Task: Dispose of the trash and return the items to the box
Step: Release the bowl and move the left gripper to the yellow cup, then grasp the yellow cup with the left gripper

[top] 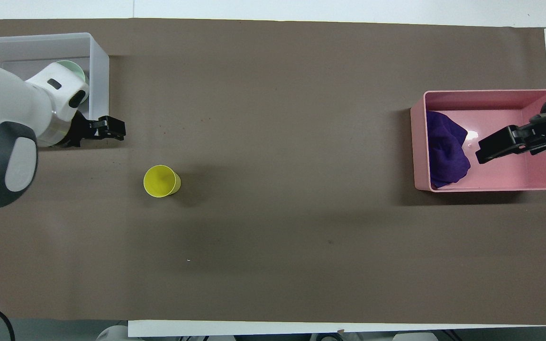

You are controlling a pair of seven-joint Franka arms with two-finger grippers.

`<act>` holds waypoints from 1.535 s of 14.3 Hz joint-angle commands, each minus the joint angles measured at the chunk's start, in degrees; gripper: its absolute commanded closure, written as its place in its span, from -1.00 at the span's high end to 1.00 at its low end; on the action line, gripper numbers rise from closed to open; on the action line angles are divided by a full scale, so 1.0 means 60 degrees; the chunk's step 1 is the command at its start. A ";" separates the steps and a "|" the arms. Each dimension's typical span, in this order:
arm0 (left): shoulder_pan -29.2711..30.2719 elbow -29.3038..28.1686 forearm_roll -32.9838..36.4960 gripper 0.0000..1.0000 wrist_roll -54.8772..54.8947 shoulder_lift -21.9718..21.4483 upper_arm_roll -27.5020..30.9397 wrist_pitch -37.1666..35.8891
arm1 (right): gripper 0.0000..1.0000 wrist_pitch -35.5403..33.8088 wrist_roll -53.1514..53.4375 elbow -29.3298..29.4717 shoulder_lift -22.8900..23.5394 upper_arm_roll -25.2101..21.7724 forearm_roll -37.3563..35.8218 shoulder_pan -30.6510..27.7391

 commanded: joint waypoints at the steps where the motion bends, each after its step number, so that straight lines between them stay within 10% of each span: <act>1: -0.0548 -0.1556 -0.0047 1.00 -0.0300 -0.0506 0.0104 0.0604 | 0.99 0.0141 -0.0131 -0.0771 -0.0440 0.0026 0.0212 -0.0139; 5: -0.1106 -0.2598 -0.0298 0.98 -0.0315 -0.0610 0.0119 0.1131 | 0.99 0.0918 -0.0159 -0.1826 -0.0909 0.0026 0.0197 -0.0110; 6: -0.1107 -0.2615 -0.0312 0.25 -0.0474 -0.0566 0.0119 0.1190 | 0.99 0.1180 -0.0204 -0.2019 -0.0969 0.0026 0.0197 -0.0125; 7: -0.1092 -0.2688 -0.0312 -0.99 -0.0621 -0.0595 0.0119 0.1234 | 0.99 0.1269 -0.0175 -0.2050 -0.0984 0.0026 0.0197 -0.0081; 16: -0.1077 -0.2689 -0.0926 -1.00 -0.0622 -0.0508 0.0119 0.1498 | 0.98 0.1475 -0.0072 -0.2050 -0.0984 0.0011 -0.0096 -0.0110; 22: -0.0100 0.1334 -0.0898 -1.00 -0.1003 0.0211 0.0236 -0.0724 | 0.99 0.1446 -0.0101 -0.2021 -0.0984 0.0026 -0.0404 -0.0037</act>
